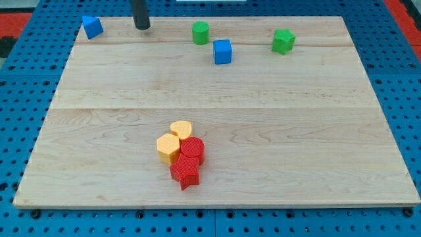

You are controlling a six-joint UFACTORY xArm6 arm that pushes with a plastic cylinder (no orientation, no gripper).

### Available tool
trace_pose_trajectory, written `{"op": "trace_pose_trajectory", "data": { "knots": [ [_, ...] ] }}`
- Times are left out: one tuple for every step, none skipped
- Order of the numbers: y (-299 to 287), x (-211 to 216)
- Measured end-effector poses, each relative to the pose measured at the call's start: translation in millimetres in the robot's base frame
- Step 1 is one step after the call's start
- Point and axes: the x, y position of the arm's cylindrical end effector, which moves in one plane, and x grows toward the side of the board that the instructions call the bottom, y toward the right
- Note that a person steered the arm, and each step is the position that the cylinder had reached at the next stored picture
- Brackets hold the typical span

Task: Nudge green circle a bit down

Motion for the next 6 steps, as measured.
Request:
{"op": "trace_pose_trajectory", "data": {
  "knots": [
    [56.6, -12.6],
    [86.4, -15.9],
    [95.0, -16.1],
    [102.1, -0.4],
    [143.9, -10.9],
    [161.2, -12.0]
  ]
}}
